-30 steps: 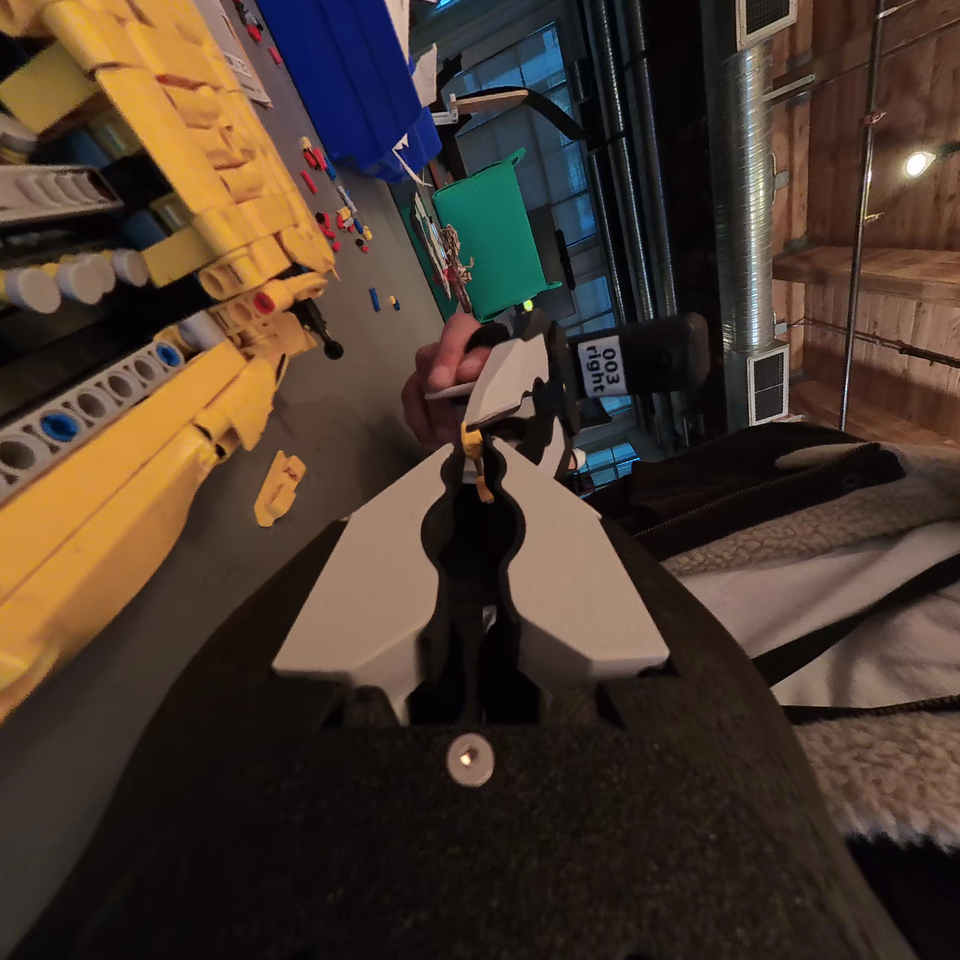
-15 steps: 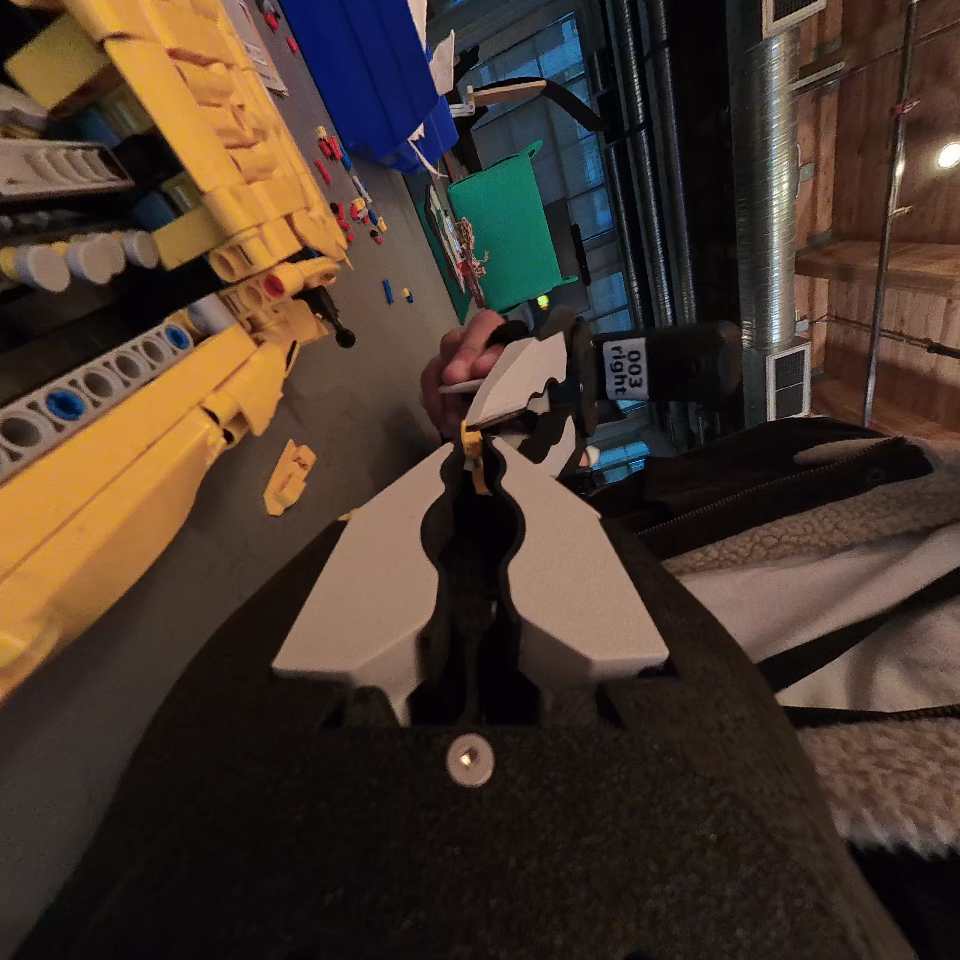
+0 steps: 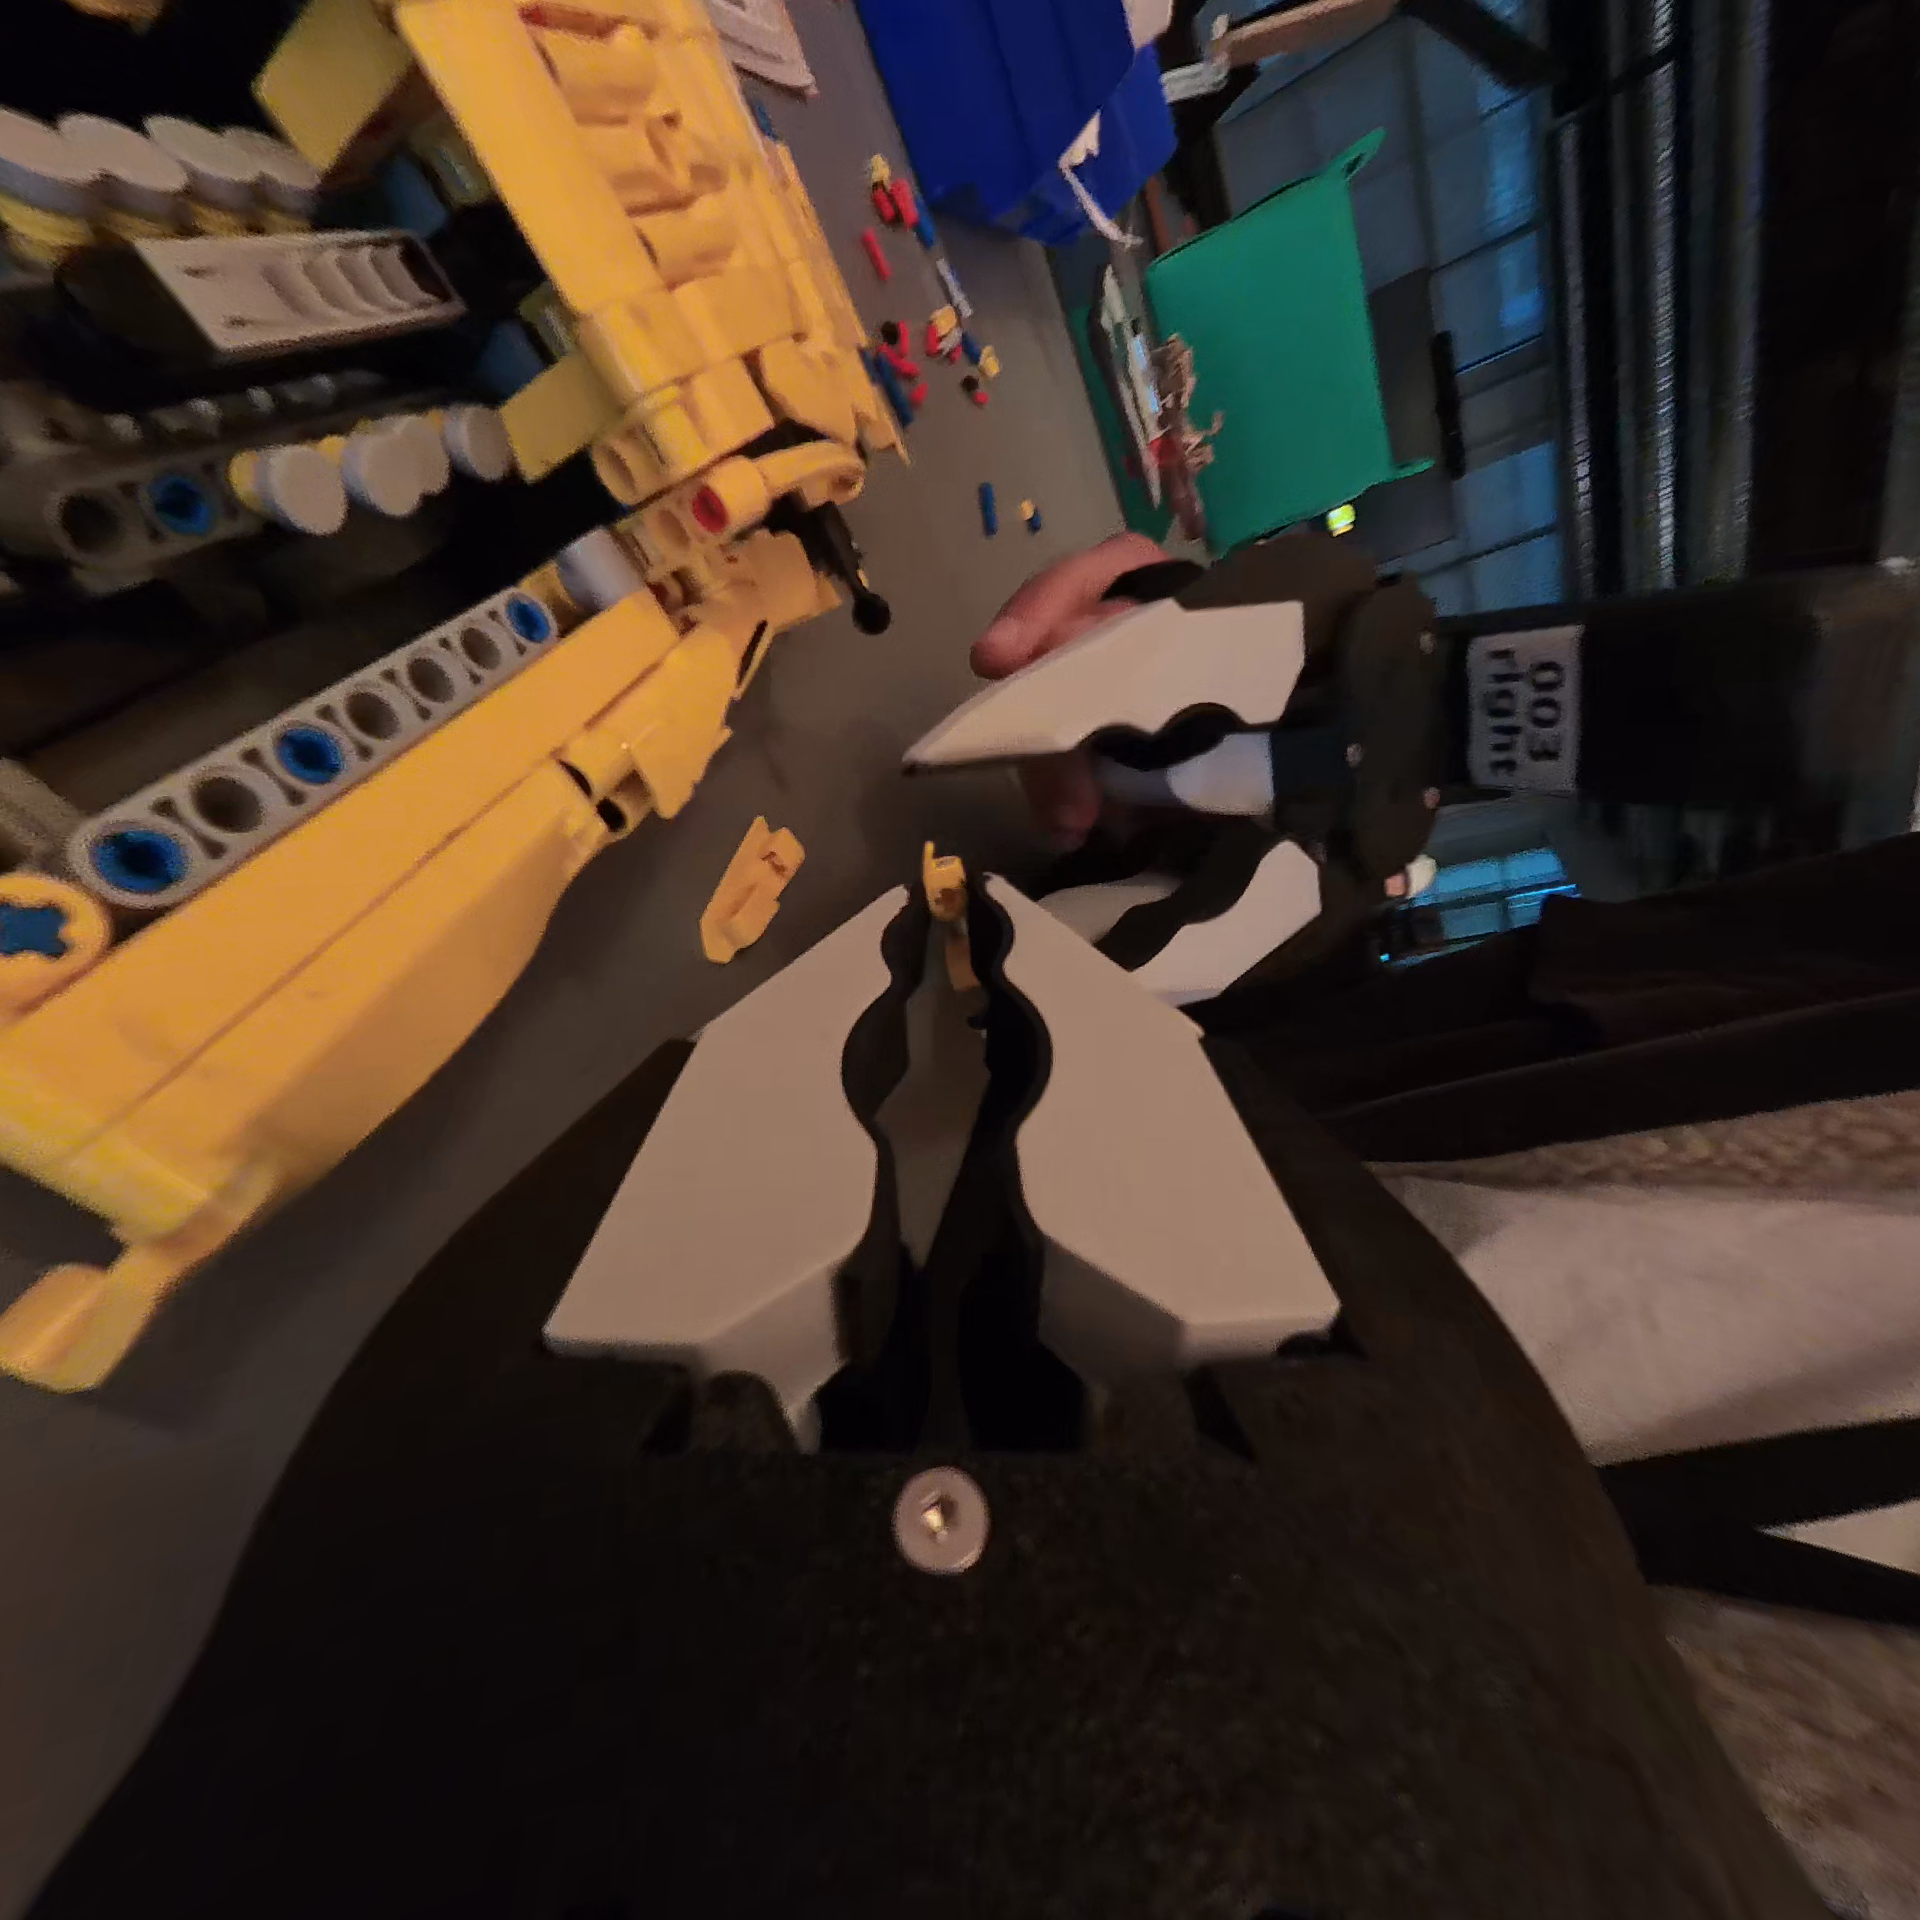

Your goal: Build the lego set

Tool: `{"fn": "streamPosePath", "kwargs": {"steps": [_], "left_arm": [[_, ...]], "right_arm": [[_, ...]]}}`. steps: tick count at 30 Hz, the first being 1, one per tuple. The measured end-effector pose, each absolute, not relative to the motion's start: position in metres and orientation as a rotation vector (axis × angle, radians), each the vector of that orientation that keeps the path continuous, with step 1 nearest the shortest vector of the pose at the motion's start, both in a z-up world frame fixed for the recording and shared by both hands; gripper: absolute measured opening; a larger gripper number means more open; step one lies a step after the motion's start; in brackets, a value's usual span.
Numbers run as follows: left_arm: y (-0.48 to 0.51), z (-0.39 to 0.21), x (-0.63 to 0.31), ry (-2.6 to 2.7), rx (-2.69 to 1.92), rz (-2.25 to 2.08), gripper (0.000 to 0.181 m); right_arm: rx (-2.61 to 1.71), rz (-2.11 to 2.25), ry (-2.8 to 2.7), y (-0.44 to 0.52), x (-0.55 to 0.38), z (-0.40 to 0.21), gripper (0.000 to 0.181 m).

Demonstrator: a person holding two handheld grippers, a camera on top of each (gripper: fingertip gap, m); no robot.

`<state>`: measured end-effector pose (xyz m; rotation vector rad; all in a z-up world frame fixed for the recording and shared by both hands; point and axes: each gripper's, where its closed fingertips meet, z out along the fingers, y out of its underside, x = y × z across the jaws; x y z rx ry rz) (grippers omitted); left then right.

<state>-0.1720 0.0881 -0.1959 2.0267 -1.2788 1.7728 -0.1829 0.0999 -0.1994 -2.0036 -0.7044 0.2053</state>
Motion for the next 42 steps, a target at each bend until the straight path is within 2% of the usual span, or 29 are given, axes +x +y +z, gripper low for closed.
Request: {"fn": "streamPosePath", "kwargs": {"steps": [3, 16, 17, 26, 29, 31, 34, 36, 40, 42], "left_arm": [[0.083, -0.195, -0.171, -1.318, 2.048, 1.747, 0.007], [0.081, -0.190, -0.173, -1.345, 2.011, 1.744, 0.006], [0.078, -0.191, -0.175, -1.365, 1.994, 1.727, 0.006], [0.081, -0.189, -0.174, -1.352, 1.968, 1.753, 0.006], [0.079, -0.190, -0.177, -1.374, 1.880, 1.748, 0.007], [0.083, -0.182, -0.177, -1.285, 1.804, 1.801, 0.006], [0.082, -0.167, -0.184, -1.188, 1.636, 1.858, 0.006], [0.080, -0.161, -0.185, -1.140, 1.568, 1.872, 0.006], [0.077, -0.155, -0.185, -1.083, 1.500, 1.891, 0.006], [0.079, -0.154, -0.184, -1.072, 1.502, 1.905, 0.006]], "right_arm": [[-2.029, 0.149, -0.758, 0.100, -0.187, -0.203, 0.031], [-2.020, 0.125, -0.753, 0.099, -0.189, -0.199, 0.028], [-2.026, 0.112, -0.760, 0.098, -0.188, -0.200, 0.021], [-2.015, 0.159, -0.717, 0.101, -0.189, -0.197, 0.021], [-2.005, 0.239, -0.690, 0.100, -0.193, -0.197, 0.024], [-1.954, 0.392, -0.640, 0.093, -0.198, -0.187, 0.045], [-1.924, 0.444, -0.605, 0.090, -0.190, -0.181, 0.058], [-1.887, 0.473, -0.611, 0.090, -0.193, -0.175, 0.055], [-1.862, 0.466, -0.621, 0.089, -0.199, -0.172, 0.033], [-1.857, 0.427, -0.630, 0.089, -0.198, -0.171, 0.028]]}}
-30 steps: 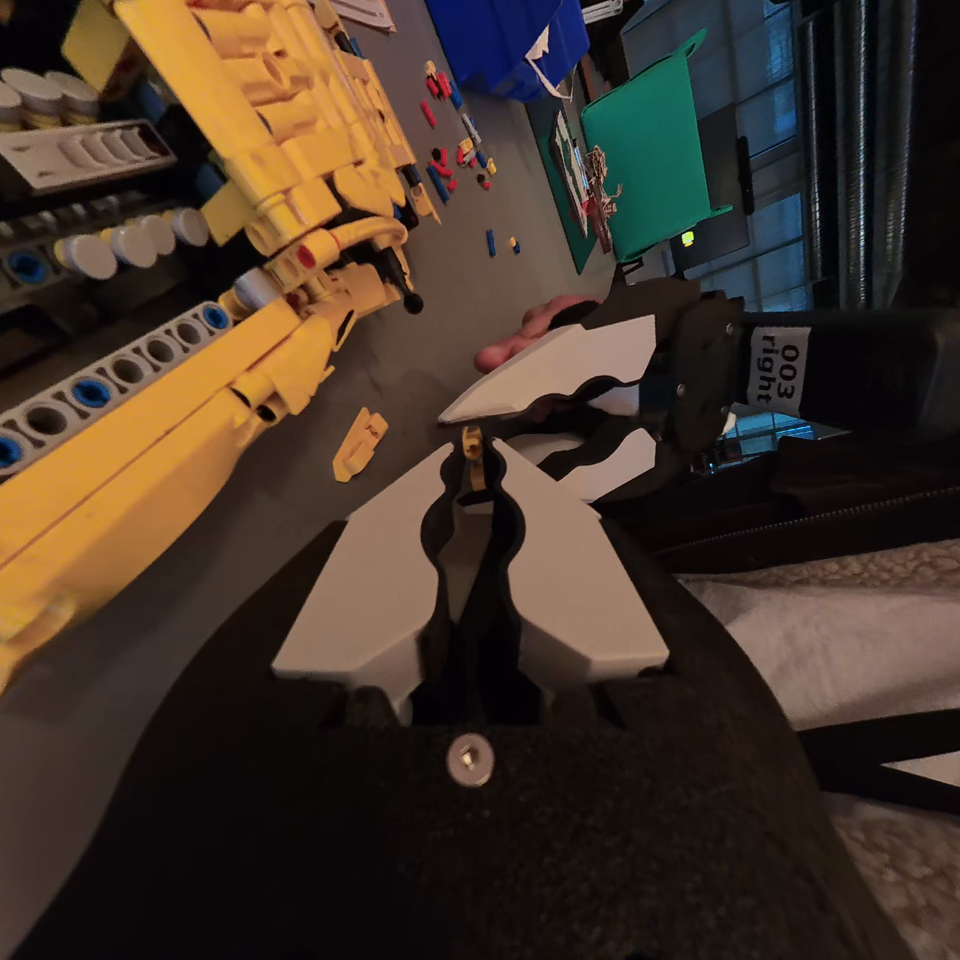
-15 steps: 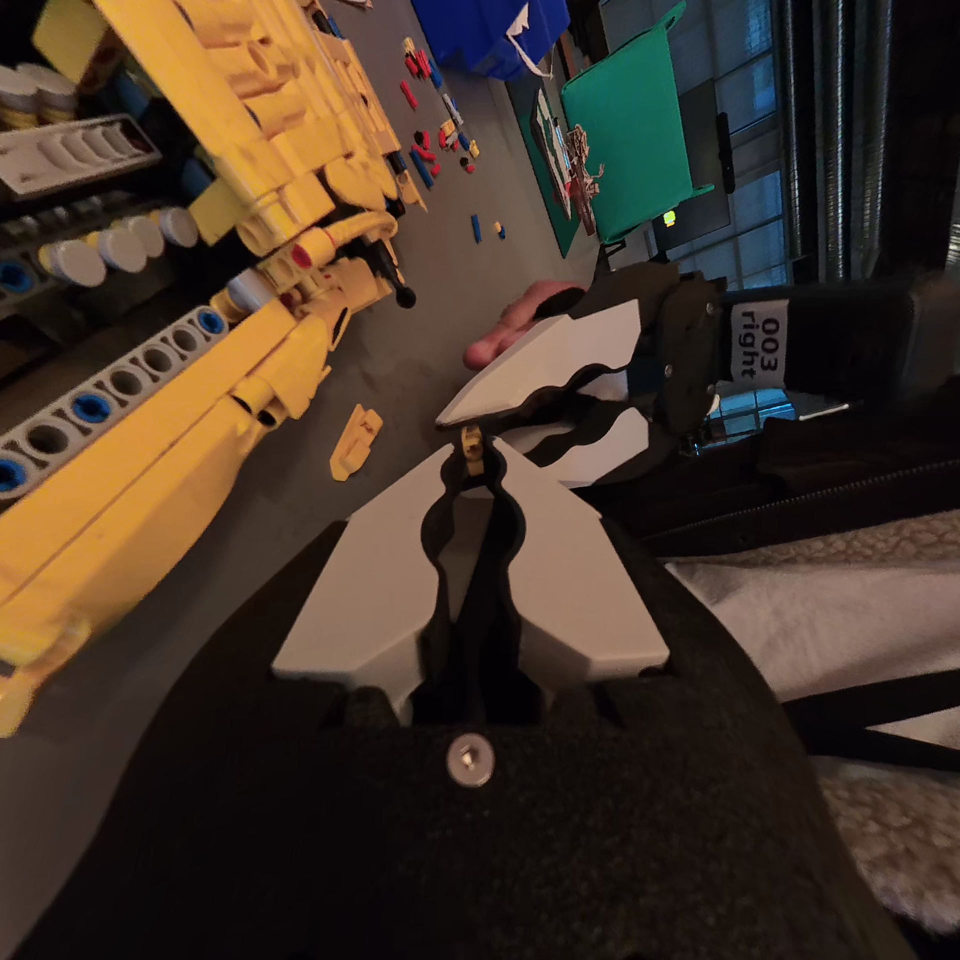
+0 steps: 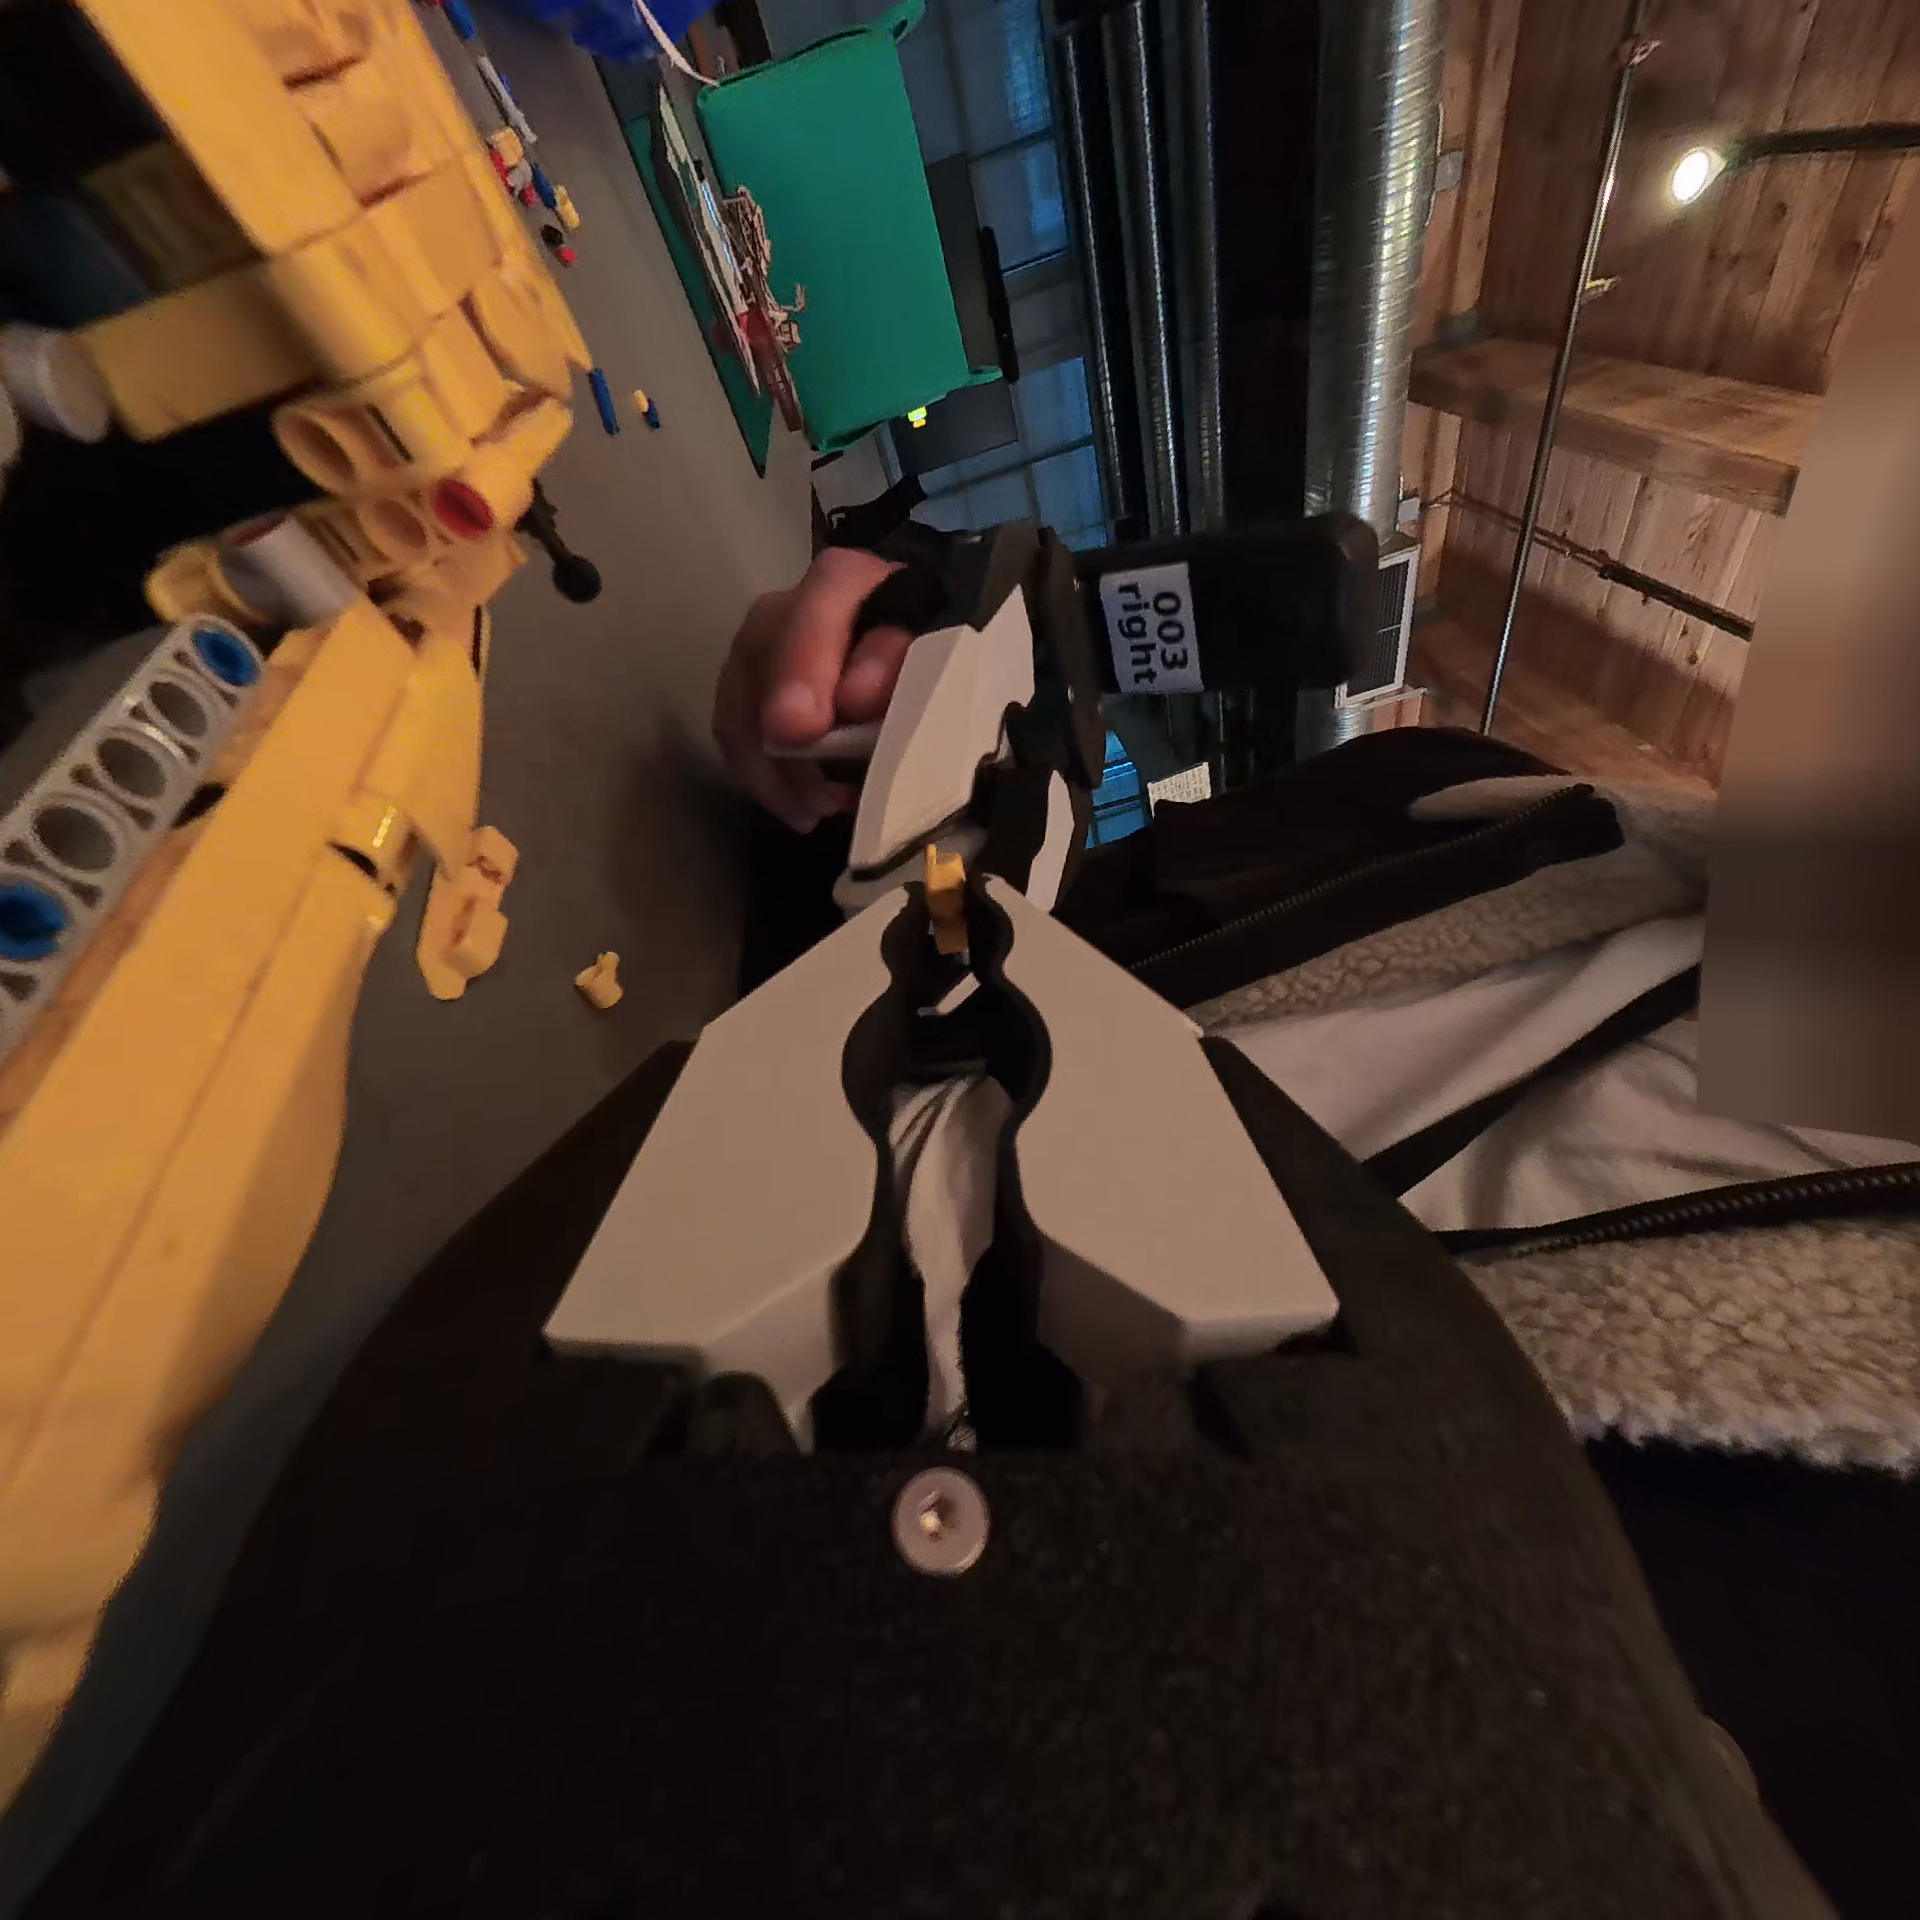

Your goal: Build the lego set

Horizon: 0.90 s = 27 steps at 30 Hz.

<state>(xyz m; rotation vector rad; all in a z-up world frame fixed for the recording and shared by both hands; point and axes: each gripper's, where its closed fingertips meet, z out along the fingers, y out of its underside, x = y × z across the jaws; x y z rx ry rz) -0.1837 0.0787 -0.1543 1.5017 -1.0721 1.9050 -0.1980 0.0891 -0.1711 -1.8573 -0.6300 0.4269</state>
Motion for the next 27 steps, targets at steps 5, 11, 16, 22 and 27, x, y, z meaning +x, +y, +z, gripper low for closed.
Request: {"fn": "streamPosePath", "kwargs": {"steps": [5, 11, 16, 22, 27], "left_arm": [[0.087, -0.155, -0.177, -1.186, 1.563, 1.967, 0.011], [0.155, -0.128, -0.161, -1.419, 1.806, 2.425, 0.028], [0.185, -0.089, -0.182, -1.520, 1.752, 2.801, 0.019], [0.234, -0.108, -0.179, -1.252, 2.077, 2.785, 0.019], [0.243, -0.112, -0.180, -1.149, 2.102, 2.787, 0.020]], "right_arm": [[-1.854, 0.364, -0.586, 0.095, -0.191, -0.170, 0.027], [-1.793, 0.217, -0.302, 0.108, -0.136, -0.153, 0.027], [-1.754, 0.201, -0.049, 0.110, -0.091, -0.146, 0.027], [-1.810, 0.123, 0.068, 0.114, -0.067, -0.159, 0.026], [-1.827, 0.101, 0.036, 0.117, -0.071, -0.162, 0.026]]}}
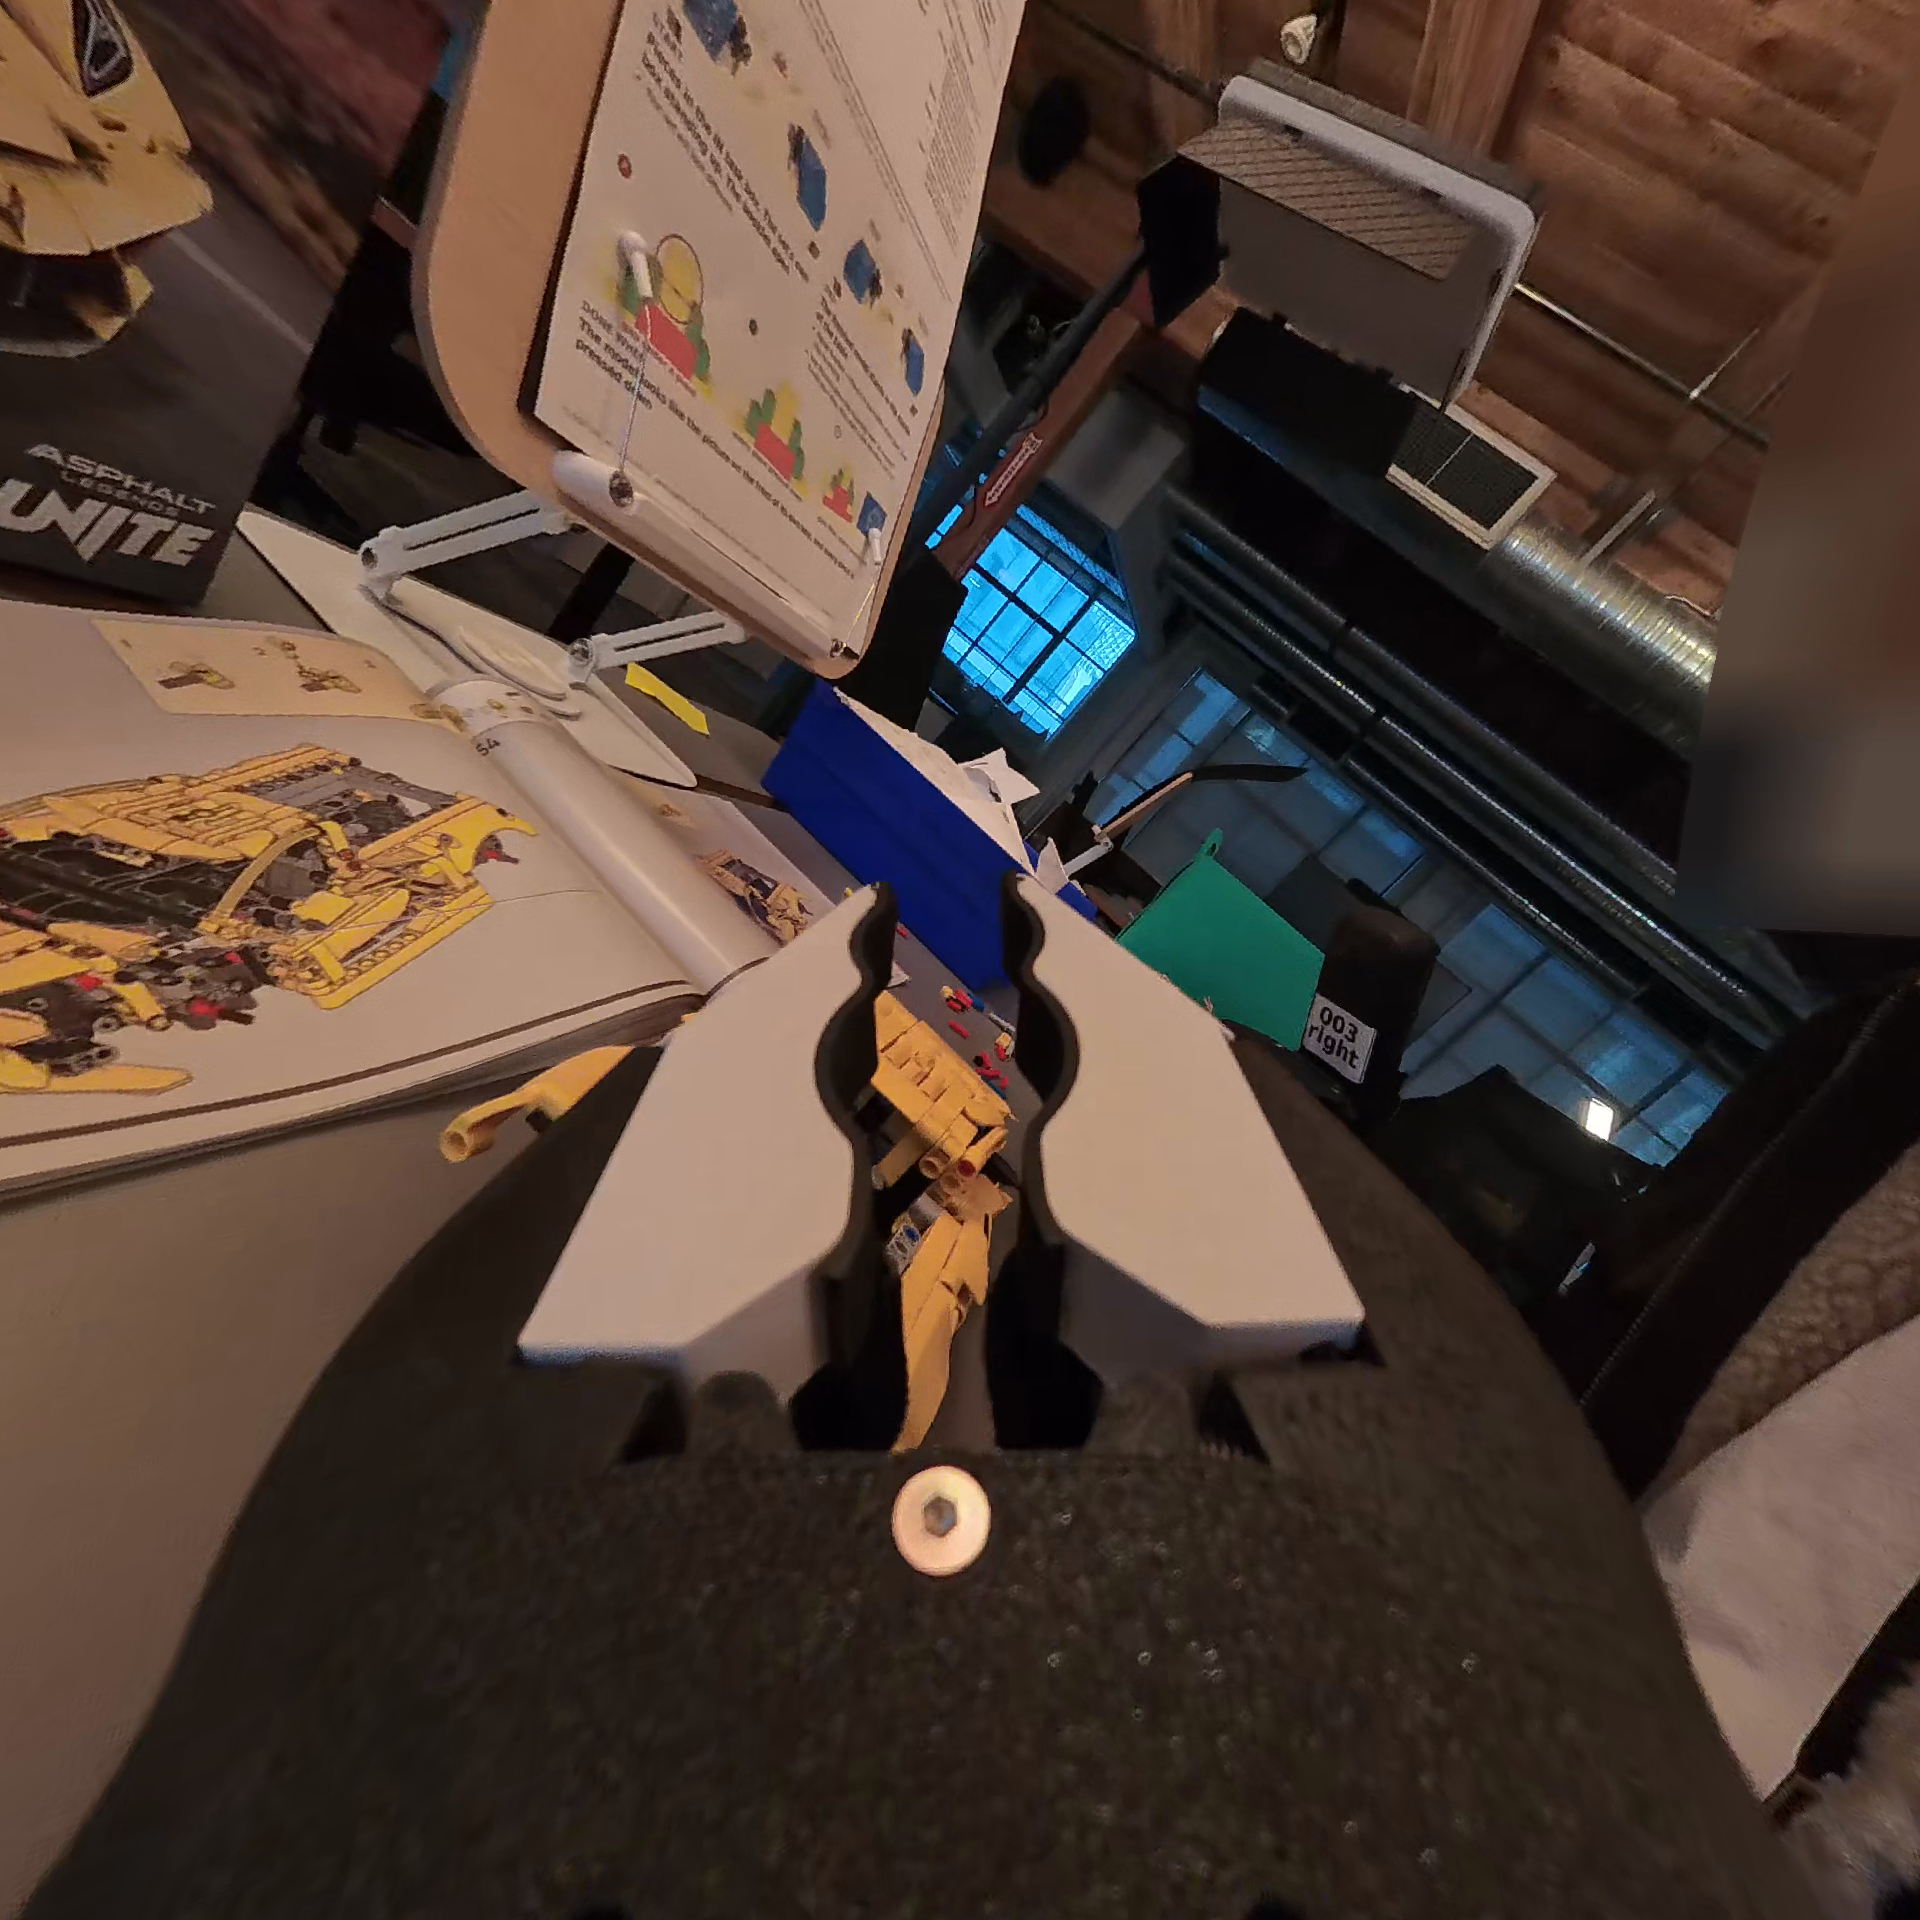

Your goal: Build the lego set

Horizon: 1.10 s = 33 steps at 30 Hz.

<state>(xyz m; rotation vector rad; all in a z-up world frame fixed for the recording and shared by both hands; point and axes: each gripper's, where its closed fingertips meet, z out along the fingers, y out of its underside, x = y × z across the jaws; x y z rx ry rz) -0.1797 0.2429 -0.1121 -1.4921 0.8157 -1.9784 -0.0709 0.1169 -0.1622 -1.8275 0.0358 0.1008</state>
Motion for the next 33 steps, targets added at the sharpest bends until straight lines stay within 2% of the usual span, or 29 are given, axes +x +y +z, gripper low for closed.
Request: {"fn": "streamPosePath", "kwargs": {"steps": [9, 11, 13, 18, 22, 33], "left_arm": [[0.218, -0.122, -0.170, 1.029, -1.486, -1.842, 0.020], [0.204, -0.126, -0.170, 1.132, -1.456, -1.791, 0.020], [0.185, -0.132, -0.168, 1.263, -1.416, -1.735, 0.020], [0.122, -0.146, -0.169, 1.635, -1.340, -1.750, 0.020], [0.079, -0.173, -0.178, 1.956, -1.289, -1.604, 0.019], [0.098, -0.159, -0.174, 1.736, -1.325, -1.718, 0.018]], "right_arm": [[-1.854, 0.225, -0.112, 0.112, -0.097, -0.165, 0.026], [-2.021, 0.400, -0.325, 0.093, -0.129, -0.188, 0.027], [-2.135, 0.399, -0.504, 0.069, -0.143, -0.209, 0.027], [-2.236, 0.474, -0.609, 0.040, -0.156, -0.228, 0.027], [-2.278, 0.394, -0.675, 0.033, -0.153, -0.243, 0.027], [-2.267, 0.261, -0.727, 0.037, -0.152, -0.252, 0.028]]}}
